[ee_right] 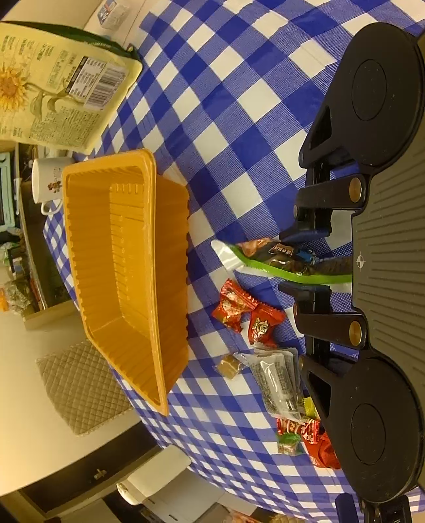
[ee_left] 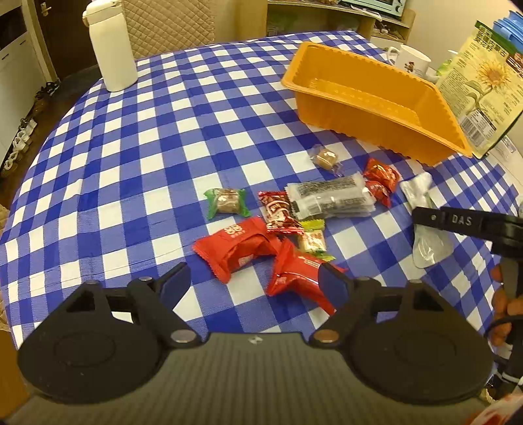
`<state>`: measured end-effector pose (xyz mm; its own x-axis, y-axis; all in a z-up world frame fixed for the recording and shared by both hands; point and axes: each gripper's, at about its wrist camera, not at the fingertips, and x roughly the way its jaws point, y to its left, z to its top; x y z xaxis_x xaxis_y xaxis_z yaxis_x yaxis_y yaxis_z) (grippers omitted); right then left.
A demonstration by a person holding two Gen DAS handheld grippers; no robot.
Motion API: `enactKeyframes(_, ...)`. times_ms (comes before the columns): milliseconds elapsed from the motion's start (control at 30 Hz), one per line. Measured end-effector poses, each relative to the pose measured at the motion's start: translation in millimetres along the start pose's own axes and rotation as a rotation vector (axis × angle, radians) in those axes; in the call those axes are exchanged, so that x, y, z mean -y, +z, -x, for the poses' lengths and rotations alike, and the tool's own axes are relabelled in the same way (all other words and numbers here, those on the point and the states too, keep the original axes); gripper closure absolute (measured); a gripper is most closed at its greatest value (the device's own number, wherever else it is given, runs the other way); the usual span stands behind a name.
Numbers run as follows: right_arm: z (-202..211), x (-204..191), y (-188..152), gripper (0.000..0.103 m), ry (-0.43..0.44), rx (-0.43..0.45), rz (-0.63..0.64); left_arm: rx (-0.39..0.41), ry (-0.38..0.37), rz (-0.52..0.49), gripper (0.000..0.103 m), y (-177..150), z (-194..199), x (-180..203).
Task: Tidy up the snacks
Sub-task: 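Grasp a red candy packet with the left tool while the right tool lifts the snack stick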
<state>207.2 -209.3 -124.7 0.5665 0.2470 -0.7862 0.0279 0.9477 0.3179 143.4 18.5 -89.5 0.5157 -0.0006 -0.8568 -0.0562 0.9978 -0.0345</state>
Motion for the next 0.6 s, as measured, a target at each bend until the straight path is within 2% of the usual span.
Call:
enactKeyframes(200, 9, 3, -3, 0.08, 0.016, 0.007, 0.013, -0.012, -0.021, -0.005, 0.024, -5, 0, 5)
enactKeyframes(433, 30, 15, -8, 0.08, 0.012, 0.015, -0.003, -0.047, -0.09, 0.008, 0.045, -10, -4, 8)
enactKeyframes(600, 41, 22, -13, 0.08, -0.003, 0.022, -0.001, -0.061, -0.129, 0.019, 0.047, -6, -11, 16)
